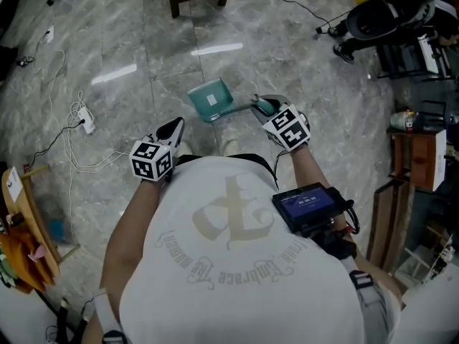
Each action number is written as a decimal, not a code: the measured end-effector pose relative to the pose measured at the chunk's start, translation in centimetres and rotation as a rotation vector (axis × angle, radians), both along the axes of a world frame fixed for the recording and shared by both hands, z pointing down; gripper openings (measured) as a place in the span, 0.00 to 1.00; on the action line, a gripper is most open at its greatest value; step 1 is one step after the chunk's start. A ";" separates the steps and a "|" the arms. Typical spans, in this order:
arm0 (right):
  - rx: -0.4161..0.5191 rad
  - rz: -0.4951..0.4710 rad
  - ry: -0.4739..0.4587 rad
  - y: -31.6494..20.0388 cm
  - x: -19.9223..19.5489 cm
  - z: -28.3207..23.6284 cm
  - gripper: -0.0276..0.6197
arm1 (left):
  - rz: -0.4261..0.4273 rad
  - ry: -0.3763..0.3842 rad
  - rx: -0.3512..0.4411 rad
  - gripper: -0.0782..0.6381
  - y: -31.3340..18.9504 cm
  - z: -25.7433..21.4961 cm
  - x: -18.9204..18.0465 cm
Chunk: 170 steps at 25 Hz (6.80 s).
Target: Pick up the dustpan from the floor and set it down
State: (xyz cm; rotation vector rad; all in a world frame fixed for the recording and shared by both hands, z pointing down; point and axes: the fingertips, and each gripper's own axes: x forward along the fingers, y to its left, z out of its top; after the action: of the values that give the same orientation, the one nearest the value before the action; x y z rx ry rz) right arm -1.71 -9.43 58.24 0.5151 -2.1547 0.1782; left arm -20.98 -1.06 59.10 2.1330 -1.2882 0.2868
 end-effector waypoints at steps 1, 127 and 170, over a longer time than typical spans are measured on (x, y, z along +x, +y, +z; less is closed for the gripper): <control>0.004 -0.002 -0.001 -0.1 -0.5 -0.4 0.20 | 0.005 0.001 0.005 0.13 -0.2 0.0 -0.3; -0.105 0.230 0.136 -19.4 1.0 22.5 0.21 | -0.060 -0.106 -0.207 0.13 -17.5 2.7 -7.1; 0.024 0.705 -0.232 -14.3 -3.0 7.0 0.07 | 0.327 0.056 -0.052 0.13 -22.5 0.5 -7.0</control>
State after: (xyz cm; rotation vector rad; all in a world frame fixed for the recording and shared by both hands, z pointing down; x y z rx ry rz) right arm -4.70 -23.77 65.27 1.3087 -2.1080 0.6225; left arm -28.00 -23.56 59.58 2.2848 -0.8875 0.3877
